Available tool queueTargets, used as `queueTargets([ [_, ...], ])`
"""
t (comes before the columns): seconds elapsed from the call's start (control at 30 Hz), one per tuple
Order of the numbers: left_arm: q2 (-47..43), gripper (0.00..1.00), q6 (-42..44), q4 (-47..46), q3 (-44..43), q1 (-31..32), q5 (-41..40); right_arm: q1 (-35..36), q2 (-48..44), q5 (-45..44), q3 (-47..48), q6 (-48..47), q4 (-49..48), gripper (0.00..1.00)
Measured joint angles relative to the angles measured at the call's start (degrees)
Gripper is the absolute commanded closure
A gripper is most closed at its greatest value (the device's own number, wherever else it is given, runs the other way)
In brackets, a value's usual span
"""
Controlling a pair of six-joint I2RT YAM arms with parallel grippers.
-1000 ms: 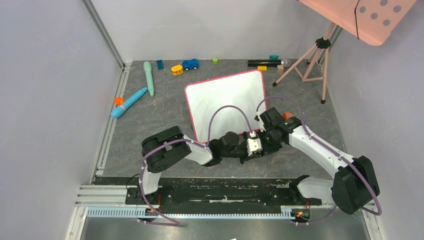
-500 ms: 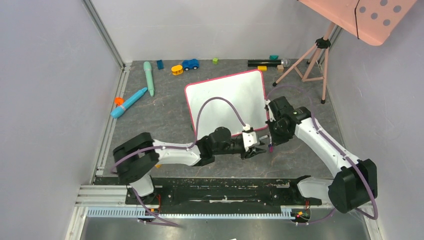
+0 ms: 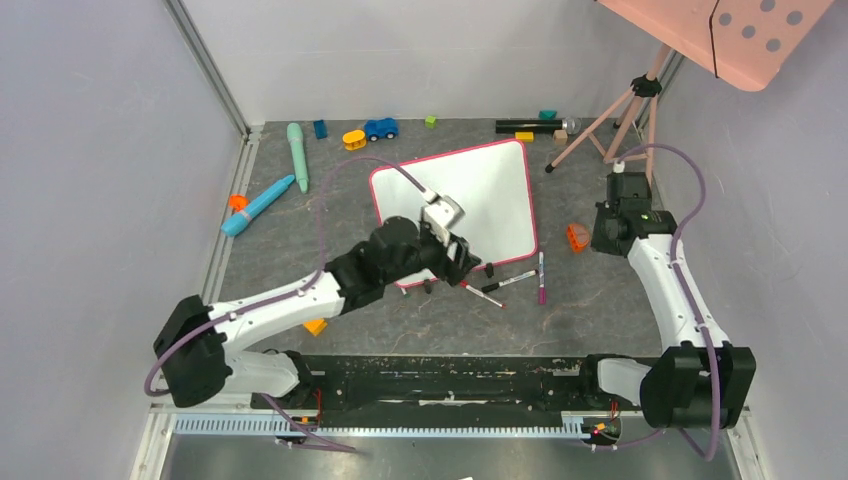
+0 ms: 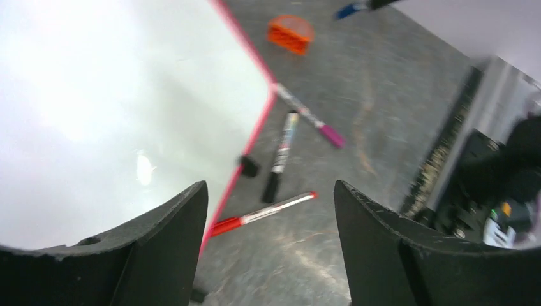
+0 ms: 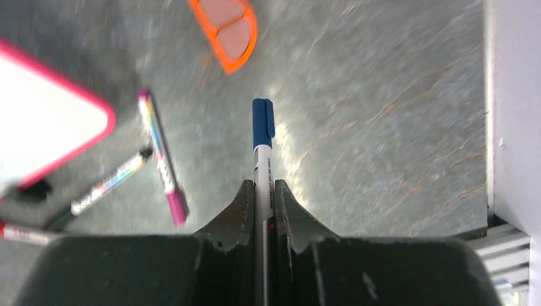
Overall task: Write a sentence on the whiteboard
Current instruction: Place the whiteboard marker at the center of the board.
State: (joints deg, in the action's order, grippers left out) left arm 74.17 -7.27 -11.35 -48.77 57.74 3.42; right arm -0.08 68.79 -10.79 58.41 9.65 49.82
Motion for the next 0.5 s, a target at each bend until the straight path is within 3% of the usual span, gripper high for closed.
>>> queueTargets([
  [0.03,-0.72,0.21,-1.68,2.73,-0.7,-2.29,-0.83,-1.29,0.0,-0.98,-0.35,0.37,-2.6,0.99],
  [0.07,-1.44,0.21,-2.75,4.55,-0.98,-3.93,-1.6,-2.14,0.07,-1.66,-0.68,0.63,-4.28,0.91],
  [0.2,-6.47,0.2,-7.15,11.15,-0.57,-10.23,-4.39,-6.08,3.3,-3.48,-1.77,2.08,-11.45,0.3],
  [0.23,-8.04,0.2,-8.11,12.26,-0.28,-11.39,-4.66,-6.54,4.42,-3.67,-1.77,2.43,-12.55,0.09],
  [0.27,-9.29,0.2,-8.66,12.94,0.02,-12.26,-4.81,-6.73,5.18,-3.65,-1.77,2.58,-13.18,0.03],
  [0.33,-11.98,0.2,-10.21,14.88,0.44,-14.4,-5.11,-6.84,5.77,-2.34,-1.9,2.34,-13.75,0.03],
  [0.5,-15.43,0.19,-12.13,19.45,0.52,-17.25,-6.84,-3.63,2.01,2.93,-5.51,2.38,-14.32,0.24],
])
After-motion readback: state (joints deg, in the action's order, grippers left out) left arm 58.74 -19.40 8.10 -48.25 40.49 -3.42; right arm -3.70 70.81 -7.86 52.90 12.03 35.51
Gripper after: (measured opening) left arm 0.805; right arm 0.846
